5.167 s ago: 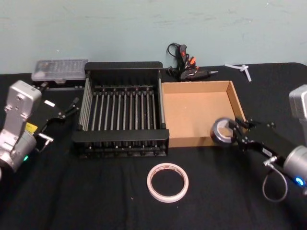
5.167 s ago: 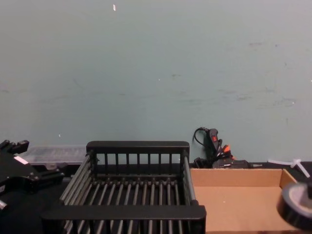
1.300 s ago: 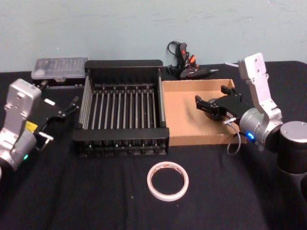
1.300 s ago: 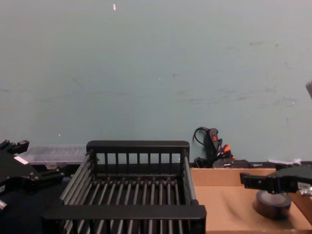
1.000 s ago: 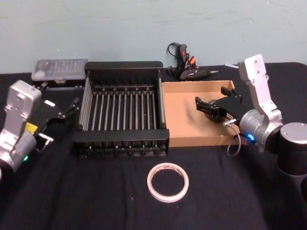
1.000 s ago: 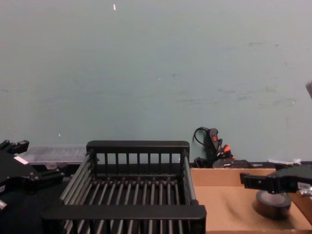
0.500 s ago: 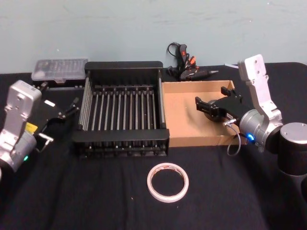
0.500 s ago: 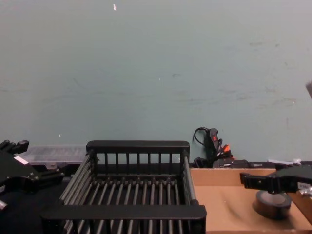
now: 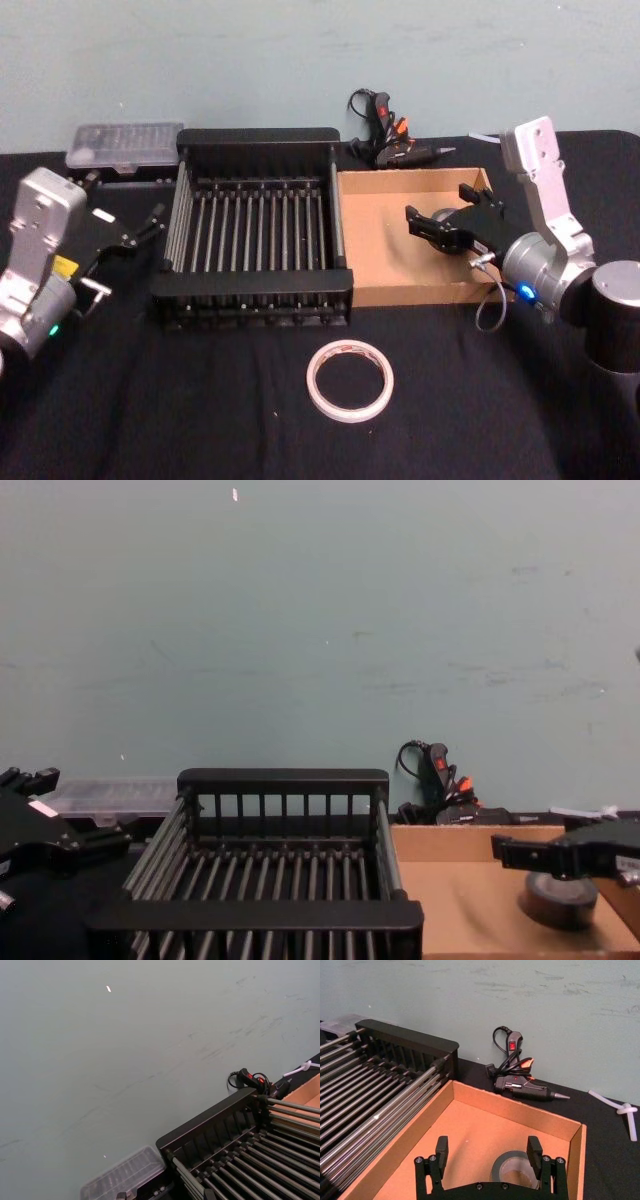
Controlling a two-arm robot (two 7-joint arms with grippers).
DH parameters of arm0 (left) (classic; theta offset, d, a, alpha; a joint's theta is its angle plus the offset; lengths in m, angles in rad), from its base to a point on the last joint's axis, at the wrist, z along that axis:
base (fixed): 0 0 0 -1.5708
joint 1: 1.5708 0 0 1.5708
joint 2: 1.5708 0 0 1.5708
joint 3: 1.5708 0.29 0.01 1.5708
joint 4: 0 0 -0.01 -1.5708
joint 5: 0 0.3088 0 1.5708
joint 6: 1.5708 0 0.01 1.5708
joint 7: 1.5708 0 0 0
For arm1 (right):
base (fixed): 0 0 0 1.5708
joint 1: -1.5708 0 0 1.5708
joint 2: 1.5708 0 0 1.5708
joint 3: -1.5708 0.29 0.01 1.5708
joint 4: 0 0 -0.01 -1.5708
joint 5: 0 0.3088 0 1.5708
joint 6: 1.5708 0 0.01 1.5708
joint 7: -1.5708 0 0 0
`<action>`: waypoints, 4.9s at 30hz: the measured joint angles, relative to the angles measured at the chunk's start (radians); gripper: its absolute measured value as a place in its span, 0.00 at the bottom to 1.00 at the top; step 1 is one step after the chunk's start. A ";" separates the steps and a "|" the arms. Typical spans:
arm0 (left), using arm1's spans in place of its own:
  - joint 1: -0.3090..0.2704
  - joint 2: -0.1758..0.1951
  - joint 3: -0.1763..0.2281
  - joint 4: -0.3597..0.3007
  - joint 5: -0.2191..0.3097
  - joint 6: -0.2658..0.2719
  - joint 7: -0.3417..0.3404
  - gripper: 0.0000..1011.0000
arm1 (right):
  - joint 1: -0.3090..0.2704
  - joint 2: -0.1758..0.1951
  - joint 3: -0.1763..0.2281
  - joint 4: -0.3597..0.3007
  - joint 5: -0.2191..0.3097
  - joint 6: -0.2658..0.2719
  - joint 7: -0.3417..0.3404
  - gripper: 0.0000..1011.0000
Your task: Pick up the white tape and place it into the black box , Pick up the silver tape and place it into the brown box.
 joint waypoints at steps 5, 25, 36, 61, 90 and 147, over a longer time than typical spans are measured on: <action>0.000 0.000 0.000 0.000 0.000 0.000 0.000 0.99 | -0.034 0.016 0.009 -0.047 0.010 0.009 0.014 0.99; 0.000 0.000 0.000 0.000 0.000 0.000 0.000 0.99 | -0.226 0.102 0.007 -0.283 0.059 0.052 0.048 0.99; 0.000 0.000 0.000 0.000 0.000 0.000 0.000 0.99 | -0.282 0.131 -0.057 -0.324 0.059 0.088 0.067 0.99; 0.000 0.000 0.000 0.000 0.000 0.000 0.000 0.99 | -0.299 0.125 -0.134 -0.298 -0.002 0.059 0.067 0.99; 0.000 0.000 0.000 0.000 0.000 0.000 0.000 0.99 | -0.278 0.101 -0.152 -0.251 -0.043 0.010 0.092 0.99; 0.000 0.000 0.000 0.000 0.000 0.000 0.000 0.99 | -0.280 0.097 -0.151 -0.247 -0.057 0.015 0.092 0.33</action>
